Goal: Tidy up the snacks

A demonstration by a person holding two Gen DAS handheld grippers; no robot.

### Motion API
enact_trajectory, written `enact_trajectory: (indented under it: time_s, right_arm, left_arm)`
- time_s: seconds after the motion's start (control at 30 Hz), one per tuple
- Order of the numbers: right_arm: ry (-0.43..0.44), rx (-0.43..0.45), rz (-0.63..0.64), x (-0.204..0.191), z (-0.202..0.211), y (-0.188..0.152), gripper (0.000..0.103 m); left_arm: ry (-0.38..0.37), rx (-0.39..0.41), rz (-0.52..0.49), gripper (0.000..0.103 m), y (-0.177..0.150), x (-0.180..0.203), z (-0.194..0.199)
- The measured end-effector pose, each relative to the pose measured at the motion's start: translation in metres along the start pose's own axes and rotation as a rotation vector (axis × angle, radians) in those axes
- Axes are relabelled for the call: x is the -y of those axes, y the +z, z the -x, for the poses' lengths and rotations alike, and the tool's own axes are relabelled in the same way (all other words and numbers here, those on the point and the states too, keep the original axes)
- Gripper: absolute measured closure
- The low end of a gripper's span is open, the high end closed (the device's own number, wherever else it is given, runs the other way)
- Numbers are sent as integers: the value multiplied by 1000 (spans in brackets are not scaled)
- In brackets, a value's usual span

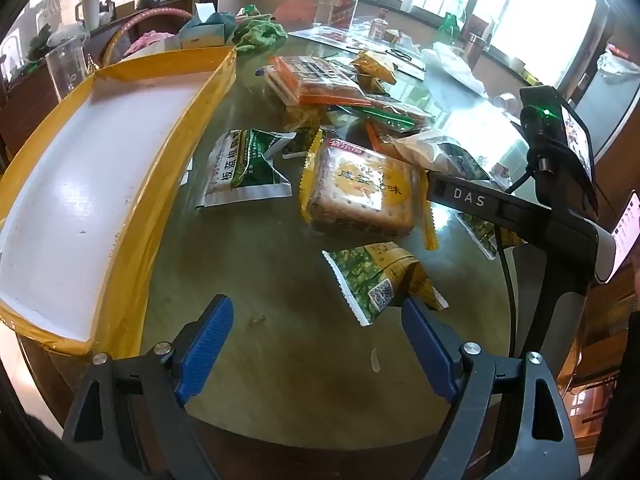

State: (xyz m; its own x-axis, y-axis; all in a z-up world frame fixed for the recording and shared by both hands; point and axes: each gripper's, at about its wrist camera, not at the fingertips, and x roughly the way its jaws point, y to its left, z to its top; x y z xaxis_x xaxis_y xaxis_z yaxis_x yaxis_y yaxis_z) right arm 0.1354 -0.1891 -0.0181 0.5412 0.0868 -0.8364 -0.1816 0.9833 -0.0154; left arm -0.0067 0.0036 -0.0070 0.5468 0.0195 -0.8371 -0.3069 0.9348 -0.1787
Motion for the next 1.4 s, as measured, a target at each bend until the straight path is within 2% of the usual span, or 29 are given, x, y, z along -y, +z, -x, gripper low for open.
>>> enact_trajectory:
  time_s: [1.4]
  right_arm:
    - [0,0,0,0,0,0,0]
  left_arm:
    - [8,-10,-13,17,-1,4,-2]
